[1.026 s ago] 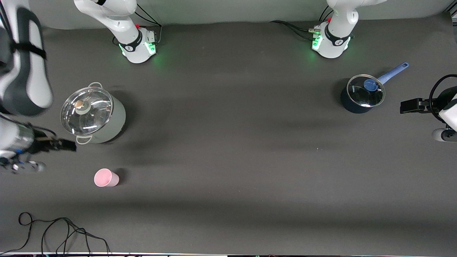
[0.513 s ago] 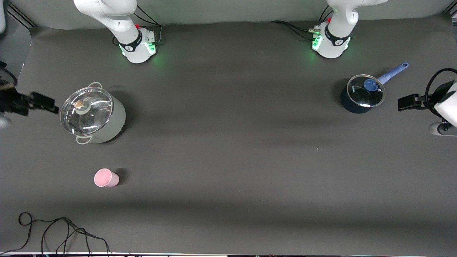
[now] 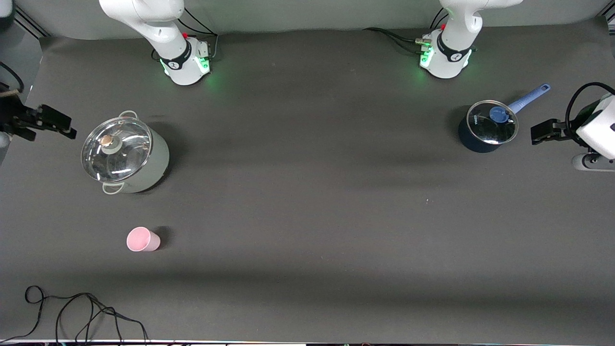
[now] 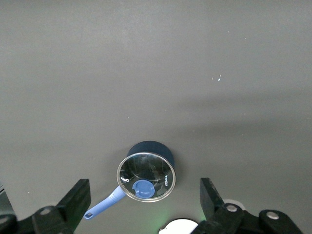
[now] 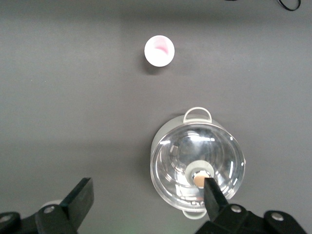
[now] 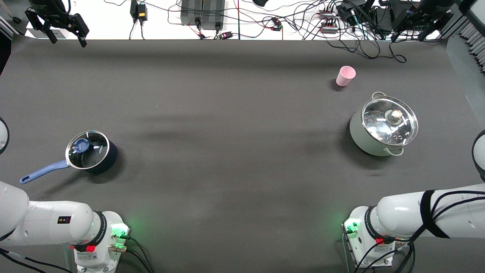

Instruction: Transfer pink cup from left to right arm

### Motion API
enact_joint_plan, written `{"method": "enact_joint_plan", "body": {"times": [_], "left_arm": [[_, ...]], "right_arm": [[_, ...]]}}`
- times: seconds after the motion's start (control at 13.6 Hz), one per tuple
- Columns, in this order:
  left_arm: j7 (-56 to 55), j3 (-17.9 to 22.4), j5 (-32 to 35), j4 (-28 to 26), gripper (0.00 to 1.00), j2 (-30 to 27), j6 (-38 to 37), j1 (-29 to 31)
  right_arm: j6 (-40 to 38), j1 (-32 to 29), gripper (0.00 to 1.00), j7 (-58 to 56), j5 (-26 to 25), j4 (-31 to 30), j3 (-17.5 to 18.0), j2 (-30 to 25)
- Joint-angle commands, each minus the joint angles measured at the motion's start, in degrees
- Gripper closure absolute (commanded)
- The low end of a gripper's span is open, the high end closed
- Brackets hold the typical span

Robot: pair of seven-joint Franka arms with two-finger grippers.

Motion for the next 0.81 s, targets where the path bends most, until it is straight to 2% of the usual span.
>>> {"method": "enact_joint_plan", "body": {"times": [0.0,0.22,0.51,0.73], "left_arm": [[0.1,1.5,0.3,-5.9,0.0,-4.1,2.6,-1.4],[0.8,1.4,-0.3,-9.7,0.0,-6.3,7.9,-0.7],[0.9,1.1,-1.4,-9.0,0.0,-5.5,14.3,-0.7],[0.8,1.1,-3.4,-6.7,0.0,-3.5,13.3,-0.6]], "right_arm": [[4.8,0.4,0.0,-0.2,0.3,-4.2,-0.3,-1.5],[4.9,0.4,0.0,-0.2,0.4,-1.6,-0.2,1.4],[4.8,0.3,0.0,0.0,0.8,4.4,-0.3,6.5],[4.6,0.2,0.0,0.0,0.7,4.7,-0.3,6.7]]}}
